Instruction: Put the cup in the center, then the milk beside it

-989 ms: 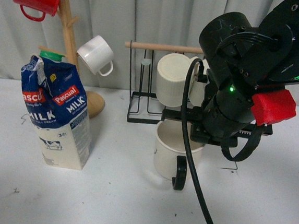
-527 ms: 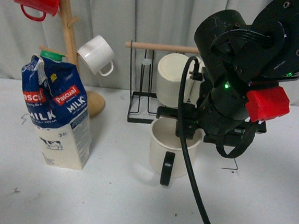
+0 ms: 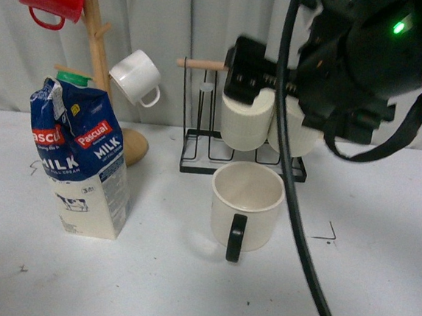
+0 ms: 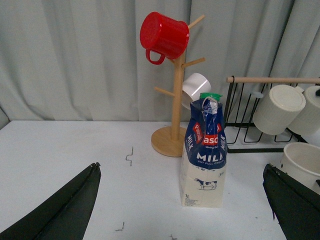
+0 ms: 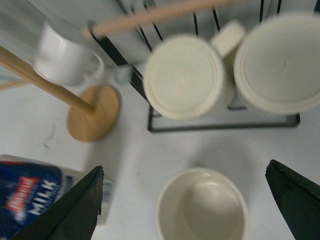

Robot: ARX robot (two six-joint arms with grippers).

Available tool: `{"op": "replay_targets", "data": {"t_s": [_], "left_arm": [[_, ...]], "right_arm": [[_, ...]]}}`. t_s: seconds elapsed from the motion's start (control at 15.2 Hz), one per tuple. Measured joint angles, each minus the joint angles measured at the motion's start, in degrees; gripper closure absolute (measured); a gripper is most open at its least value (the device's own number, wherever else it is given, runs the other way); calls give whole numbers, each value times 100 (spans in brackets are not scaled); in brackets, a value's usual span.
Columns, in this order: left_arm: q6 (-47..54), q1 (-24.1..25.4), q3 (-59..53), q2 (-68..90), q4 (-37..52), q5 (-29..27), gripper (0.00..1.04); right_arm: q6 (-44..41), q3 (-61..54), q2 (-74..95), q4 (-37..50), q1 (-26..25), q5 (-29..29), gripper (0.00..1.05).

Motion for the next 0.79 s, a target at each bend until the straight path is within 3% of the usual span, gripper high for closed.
{"op": "replay_targets", "data": {"t_s": [0.07, 0.2, 0.26, 0.4, 0.53, 0.59, 0.79], "left_arm": [[0, 0, 0, 0, 0, 0, 7], [0, 0, 0, 0, 2, -4, 7], [0, 0, 0, 0, 0, -4, 7], [0, 0, 0, 0, 0, 2, 7], [0, 0, 0, 0, 2, 2, 7], [0, 0, 0, 0, -2, 0, 7], [0, 0, 0, 0, 0, 0, 7]], "right_arm": [[-57, -400, -411, 804, 50, 175, 8], [-1257, -2120, -1307, 3512, 101, 1853, 31], [-1832, -3084, -2116, 4074, -83, 2057, 44], [-2218, -4258, -3639, 4503, -566, 1851, 69], [-2328, -5136, -4079, 4472, -846, 1429, 95], [-2367, -5455, -4251, 4448, -994, 1274, 103], [-2374, -6046, -5202, 4350, -1410, 901, 103]]}}
